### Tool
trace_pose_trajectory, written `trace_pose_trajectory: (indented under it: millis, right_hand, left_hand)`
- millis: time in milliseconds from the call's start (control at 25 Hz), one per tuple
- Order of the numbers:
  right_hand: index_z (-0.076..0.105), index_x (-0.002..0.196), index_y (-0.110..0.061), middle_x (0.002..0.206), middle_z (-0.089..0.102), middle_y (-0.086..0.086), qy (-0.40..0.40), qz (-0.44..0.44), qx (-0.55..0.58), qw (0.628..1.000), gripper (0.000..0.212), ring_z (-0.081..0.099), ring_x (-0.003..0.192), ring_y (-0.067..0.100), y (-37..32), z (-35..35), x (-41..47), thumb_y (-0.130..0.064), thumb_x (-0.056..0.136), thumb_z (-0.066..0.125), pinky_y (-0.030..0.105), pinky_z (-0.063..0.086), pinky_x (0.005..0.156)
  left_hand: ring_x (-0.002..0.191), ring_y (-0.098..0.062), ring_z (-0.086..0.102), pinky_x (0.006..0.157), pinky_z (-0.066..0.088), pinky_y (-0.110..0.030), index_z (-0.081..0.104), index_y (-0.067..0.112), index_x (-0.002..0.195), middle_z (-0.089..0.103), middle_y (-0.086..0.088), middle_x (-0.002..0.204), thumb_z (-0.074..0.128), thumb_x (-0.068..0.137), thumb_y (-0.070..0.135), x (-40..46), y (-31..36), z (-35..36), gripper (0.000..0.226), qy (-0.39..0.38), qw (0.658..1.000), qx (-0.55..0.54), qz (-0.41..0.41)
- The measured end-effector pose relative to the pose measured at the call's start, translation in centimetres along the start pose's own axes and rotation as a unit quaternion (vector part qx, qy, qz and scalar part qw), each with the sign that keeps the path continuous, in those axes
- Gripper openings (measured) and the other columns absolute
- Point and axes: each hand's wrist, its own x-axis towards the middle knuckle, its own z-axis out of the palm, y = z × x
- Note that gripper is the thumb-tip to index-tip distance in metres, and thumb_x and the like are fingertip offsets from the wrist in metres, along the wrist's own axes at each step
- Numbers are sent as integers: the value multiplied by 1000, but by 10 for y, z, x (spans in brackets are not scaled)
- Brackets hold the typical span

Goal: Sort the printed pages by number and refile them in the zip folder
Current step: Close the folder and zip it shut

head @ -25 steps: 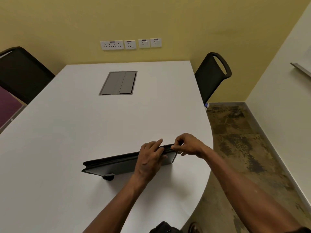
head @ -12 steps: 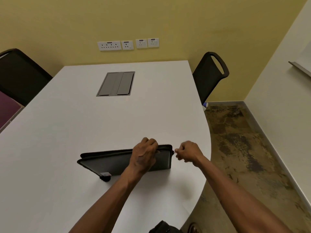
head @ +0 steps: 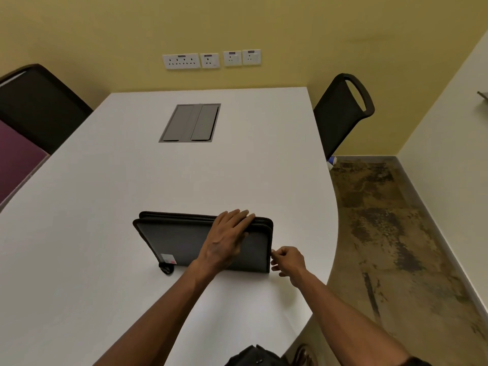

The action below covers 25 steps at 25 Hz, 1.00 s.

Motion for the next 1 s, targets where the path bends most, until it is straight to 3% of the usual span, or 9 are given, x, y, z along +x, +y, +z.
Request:
trace_pose_trajectory:
  millis: [160,280,400,600,640,720,800,880,1000]
  right_hand:
    - [62,68,-14,72,74,7,42,23,-27,998,31,68,56,17,16,13,11,-33,92,70,25,49,50]
    - [62,68,-14,67,73,6,52,41,-56,996,32,69,57,17,35,24,17,-34,91,71,28,56,56]
    - [66,72,-15,71,74,5,47,41,-134,989,30,72,71,23,50,33,24,-38,91,71,33,59,70]
    - [71,87,-15,93,73,6,31,-10,-252,967,17,67,87,26,50,32,28,-31,91,68,29,50,70]
    - [72,90,-17,98,73,5,30,-26,-252,967,9,67,91,25,46,28,28,-23,91,66,28,50,71]
    - [73,98,-20,107,72,3,61,-65,-187,978,20,67,99,24,20,14,27,-11,90,57,26,46,76]
    - [73,98,-23,106,74,0,99,-121,-52,986,19,68,96,19,-31,-2,17,-16,94,56,27,47,80]
    - [73,96,-27,98,75,-7,54,-219,-16,974,15,70,90,11,-87,-15,1,-33,95,60,29,52,83]
    - [70,119,-29,109,74,-12,-138,-350,-221,900,42,68,98,2,-144,-12,-36,-56,87,67,22,52,90]
  left_hand:
    - [124,-25,52,107,39,-41,53,21,142,57,-4,139,69,85,10,-7,-8,-6,60,10,1000,19,0]
    - [108,-25,58,96,43,-40,58,16,136,63,-2,125,73,81,10,-21,-29,-16,58,32,999,19,-22]
    - [101,-24,59,91,45,-39,60,13,133,64,-1,117,78,79,12,-33,-46,-25,57,38,999,8,-31]
    - [106,-22,56,98,43,-43,58,13,135,61,-1,120,76,79,9,-42,-39,-25,59,42,998,13,-41]
    - [112,-22,55,103,40,-46,57,14,137,60,-1,124,74,81,9,-45,-37,-24,59,39,998,13,-48]
    - [127,-22,50,113,32,-51,52,16,141,56,-1,133,70,85,12,-51,-32,-24,59,32,997,25,-65]
    - [137,-22,43,118,25,-52,49,16,144,53,-1,140,67,87,14,-56,-26,-24,60,34,996,36,-79]
    - [140,-23,39,119,22,-52,47,15,146,51,-2,143,65,87,11,-58,-21,-24,61,38,995,31,-84]
    - [142,-24,37,120,21,-50,48,11,145,50,-6,145,58,87,0,-60,-23,-24,60,53,995,6,-84]
